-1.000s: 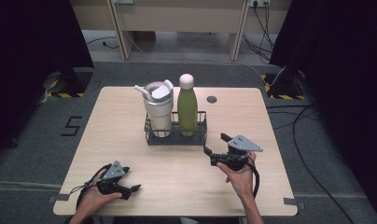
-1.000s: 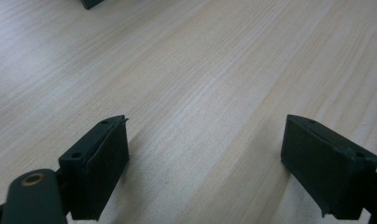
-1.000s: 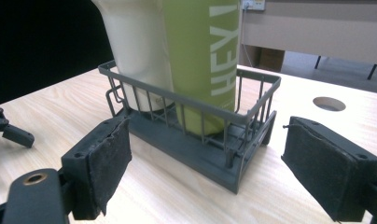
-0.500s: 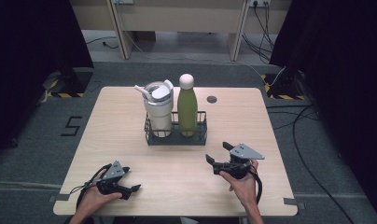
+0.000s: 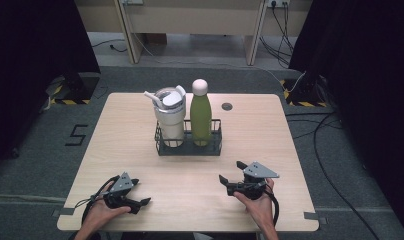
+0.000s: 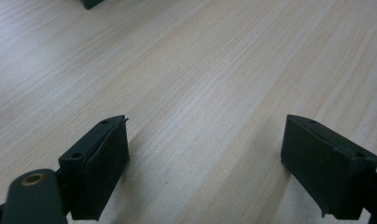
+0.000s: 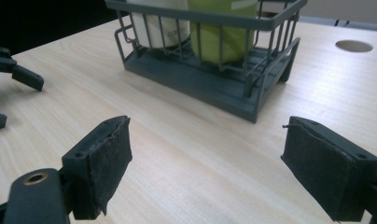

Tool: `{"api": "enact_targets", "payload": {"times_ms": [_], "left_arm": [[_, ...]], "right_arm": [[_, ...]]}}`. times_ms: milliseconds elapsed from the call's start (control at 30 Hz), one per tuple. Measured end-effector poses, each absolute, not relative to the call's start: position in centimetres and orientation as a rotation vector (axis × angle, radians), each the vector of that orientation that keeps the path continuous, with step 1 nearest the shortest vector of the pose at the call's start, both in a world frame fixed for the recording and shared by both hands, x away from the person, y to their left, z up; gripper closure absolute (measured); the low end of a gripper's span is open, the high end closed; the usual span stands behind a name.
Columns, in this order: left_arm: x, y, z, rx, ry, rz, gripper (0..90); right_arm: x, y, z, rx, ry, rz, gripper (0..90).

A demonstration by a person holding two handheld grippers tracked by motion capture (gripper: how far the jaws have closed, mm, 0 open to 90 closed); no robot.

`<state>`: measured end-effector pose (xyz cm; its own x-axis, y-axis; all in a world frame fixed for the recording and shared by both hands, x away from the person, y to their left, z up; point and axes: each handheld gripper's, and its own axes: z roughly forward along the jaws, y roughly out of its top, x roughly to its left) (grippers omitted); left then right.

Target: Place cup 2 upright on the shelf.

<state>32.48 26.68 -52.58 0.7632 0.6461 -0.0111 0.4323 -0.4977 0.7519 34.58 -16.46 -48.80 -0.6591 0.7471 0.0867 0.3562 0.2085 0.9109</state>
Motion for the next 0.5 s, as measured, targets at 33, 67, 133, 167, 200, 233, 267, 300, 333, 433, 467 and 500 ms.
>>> {"api": "enact_targets", "payload": {"times_ms": [33, 67, 133, 167, 200, 233, 267, 300, 333, 433, 467, 500], "left_arm": [[32.5, 26.7, -52.6, 2.172, 0.802, 0.349, 14.5], [32.5, 26.7, -52.6, 2.173, 0.803, 0.350, 14.5], [32.5, 26.7, -52.6, 2.173, 0.801, 0.350, 14.5], [32.5, 26.7, -52.6, 2.173, 0.801, 0.350, 14.5], [32.5, 26.7, -52.6, 2.173, 0.801, 0.350, 14.5], [32.5, 26.7, -52.6, 2.173, 0.801, 0.350, 14.5], [32.5, 26.7, -52.6, 2.173, 0.801, 0.350, 14.5], [32.5, 26.7, -52.6, 2.173, 0.801, 0.350, 14.5], [32.5, 26.7, -52.6, 2.172, 0.802, 0.351, 14.5], [32.5, 26.7, -52.6, 2.172, 0.802, 0.351, 14.5], [32.5, 26.7, -52.6, 2.172, 0.803, 0.352, 14.5], [32.5, 26.7, -52.6, 2.172, 0.803, 0.352, 14.5]], "right_arm": [[34.6, -16.4, -48.9, 1.026, 2.127, 1.425, 15.2], [34.6, -16.4, -48.9, 1.022, 2.131, 1.419, 15.2], [34.4, -16.3, -49.0, 1.017, 2.139, 1.404, 15.3], [34.4, -16.3, -48.9, 1.016, 2.143, 1.403, 15.3], [34.3, -16.2, -49.0, 1.010, 2.151, 1.400, 15.3], [34.3, -16.1, -49.0, 1.011, 2.160, 1.397, 15.3], [34.2, -16.1, -49.1, 1.006, 2.169, 1.387, 15.3], [34.1, -16.0, -49.2, 1.006, 2.179, 1.375, 15.4], [34.1, -16.0, -49.3, 0.996, 2.179, 1.376, 15.6], [34.0, -16.0, -49.9, 1.015, 2.197, 1.368, 15.6], [33.9, -16.1, -50.0, 1.020, 2.201, 1.366, 15.7], [33.9, -16.1, -50.2, 1.029, 2.205, 1.363, 15.6]]}}
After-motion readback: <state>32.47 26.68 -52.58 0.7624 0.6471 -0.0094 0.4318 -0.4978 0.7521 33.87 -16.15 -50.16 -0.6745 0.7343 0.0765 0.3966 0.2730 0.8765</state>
